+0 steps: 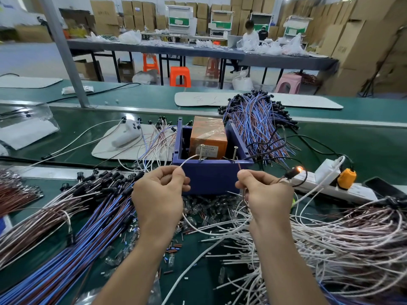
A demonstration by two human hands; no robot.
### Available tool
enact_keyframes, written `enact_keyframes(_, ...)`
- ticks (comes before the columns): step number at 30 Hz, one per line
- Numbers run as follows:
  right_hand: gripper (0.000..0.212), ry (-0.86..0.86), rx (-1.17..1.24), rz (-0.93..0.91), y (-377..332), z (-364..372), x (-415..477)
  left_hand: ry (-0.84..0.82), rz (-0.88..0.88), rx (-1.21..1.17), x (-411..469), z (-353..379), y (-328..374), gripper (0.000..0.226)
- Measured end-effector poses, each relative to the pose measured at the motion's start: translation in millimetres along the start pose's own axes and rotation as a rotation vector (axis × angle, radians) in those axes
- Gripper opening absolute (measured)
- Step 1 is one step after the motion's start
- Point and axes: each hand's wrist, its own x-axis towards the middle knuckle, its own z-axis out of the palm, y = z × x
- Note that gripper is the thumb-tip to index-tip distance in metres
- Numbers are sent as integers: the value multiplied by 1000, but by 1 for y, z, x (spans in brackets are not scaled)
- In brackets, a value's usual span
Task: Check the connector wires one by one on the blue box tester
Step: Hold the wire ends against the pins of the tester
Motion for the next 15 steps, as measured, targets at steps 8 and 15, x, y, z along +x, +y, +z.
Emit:
enact_keyframes(8,17,38,28,28,6,-11,-4,-12,11,8,-1,-1,0,16)
enact_keyframes(15,15,34,34,31,4,-12,-2,-11,5,20,-2,-2,1,15)
